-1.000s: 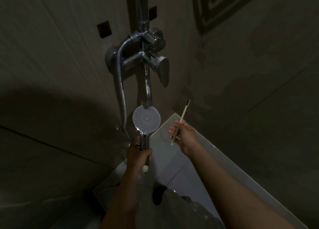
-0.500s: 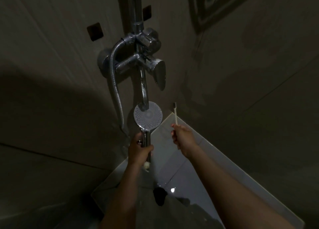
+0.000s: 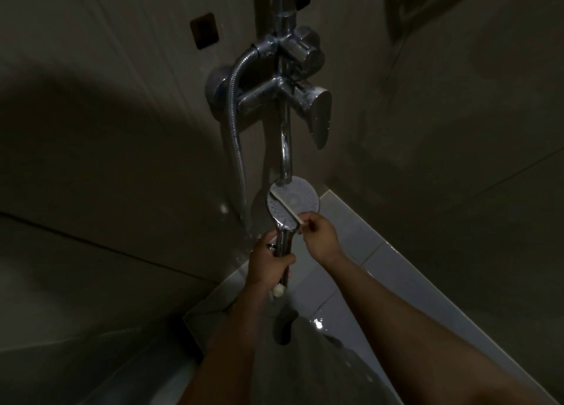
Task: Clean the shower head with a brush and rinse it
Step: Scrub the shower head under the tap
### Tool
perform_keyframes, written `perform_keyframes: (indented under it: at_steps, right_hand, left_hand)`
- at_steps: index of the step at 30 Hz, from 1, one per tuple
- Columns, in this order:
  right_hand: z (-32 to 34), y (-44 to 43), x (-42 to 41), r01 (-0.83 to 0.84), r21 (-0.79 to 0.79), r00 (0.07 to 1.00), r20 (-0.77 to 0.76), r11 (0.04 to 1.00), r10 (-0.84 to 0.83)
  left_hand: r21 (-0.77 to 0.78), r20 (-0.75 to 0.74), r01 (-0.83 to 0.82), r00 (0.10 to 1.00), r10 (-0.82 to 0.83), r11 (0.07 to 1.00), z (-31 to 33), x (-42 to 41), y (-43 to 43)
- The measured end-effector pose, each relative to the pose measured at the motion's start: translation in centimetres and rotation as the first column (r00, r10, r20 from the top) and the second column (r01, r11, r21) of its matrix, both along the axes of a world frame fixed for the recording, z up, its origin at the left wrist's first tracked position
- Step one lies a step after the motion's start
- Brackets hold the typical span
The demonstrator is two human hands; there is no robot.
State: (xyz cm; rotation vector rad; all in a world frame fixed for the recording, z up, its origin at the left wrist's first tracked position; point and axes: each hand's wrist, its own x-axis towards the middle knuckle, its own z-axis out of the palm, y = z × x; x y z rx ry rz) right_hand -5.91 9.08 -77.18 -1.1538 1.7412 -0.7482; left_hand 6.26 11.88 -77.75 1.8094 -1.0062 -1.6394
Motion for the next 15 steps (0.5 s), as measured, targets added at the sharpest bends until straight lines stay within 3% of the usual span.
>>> perform_keyframes:
  at_steps: [3, 11, 15]
  right_hand:
    - [-0.5, -0.8, -0.3, -0.016, -0.026, 0.996, -0.091, 1.0, 0.013]
    - [-0.7, -3.2, -1.9, 0.216, -0.04, 0.953, -0.211, 0.976, -0.22]
    - [-0.7, -2.1, -1.7, 0.207, -0.065, 0.973, -0.093, 0.976, -0.212]
  left_hand:
    - [0.006, -0.01, -0.028, 1.0, 0.028, 1.0, -0.3, 0.1, -0.1]
    - [-0.024, 0.03, -0.068, 0.997, 0.069, 0.997, -1.9, 0.7, -0.1]
    - [-0.018, 0.009, -0.052, 0.999, 0.052, 0.998, -1.4, 0.5, -0.1]
